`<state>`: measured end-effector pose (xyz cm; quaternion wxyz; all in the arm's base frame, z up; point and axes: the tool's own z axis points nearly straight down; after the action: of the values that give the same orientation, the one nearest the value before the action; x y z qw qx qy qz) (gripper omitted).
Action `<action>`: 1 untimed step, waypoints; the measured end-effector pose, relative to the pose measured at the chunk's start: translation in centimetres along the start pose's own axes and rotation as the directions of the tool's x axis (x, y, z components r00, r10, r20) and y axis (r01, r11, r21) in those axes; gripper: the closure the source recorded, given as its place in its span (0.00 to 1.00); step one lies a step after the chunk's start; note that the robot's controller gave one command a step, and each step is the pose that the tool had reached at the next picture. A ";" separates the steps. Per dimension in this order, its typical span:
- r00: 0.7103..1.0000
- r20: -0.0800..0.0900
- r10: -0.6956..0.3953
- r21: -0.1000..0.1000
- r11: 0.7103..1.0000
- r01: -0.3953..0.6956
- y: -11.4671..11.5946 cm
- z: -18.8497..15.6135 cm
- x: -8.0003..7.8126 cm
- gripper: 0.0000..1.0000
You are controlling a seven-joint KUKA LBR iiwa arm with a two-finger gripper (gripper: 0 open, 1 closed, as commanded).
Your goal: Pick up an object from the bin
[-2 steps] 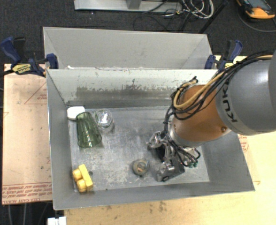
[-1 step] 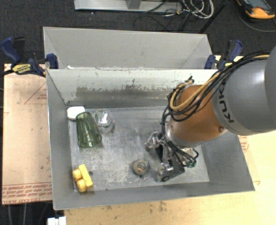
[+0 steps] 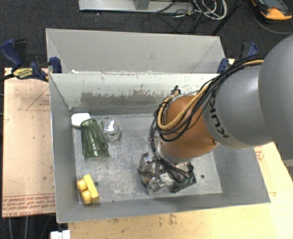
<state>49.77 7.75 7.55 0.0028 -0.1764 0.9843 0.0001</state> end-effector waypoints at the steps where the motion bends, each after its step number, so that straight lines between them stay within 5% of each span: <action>1: 1.000 0.000 0.000 0.000 1.000 0.000 0.0 0.0 0.0 1.00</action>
Offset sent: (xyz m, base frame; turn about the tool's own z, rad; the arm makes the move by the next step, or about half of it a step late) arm 0.0031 0.0180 0.1670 -0.1259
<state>49.77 7.74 7.55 0.0029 -0.1762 0.9843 0.0001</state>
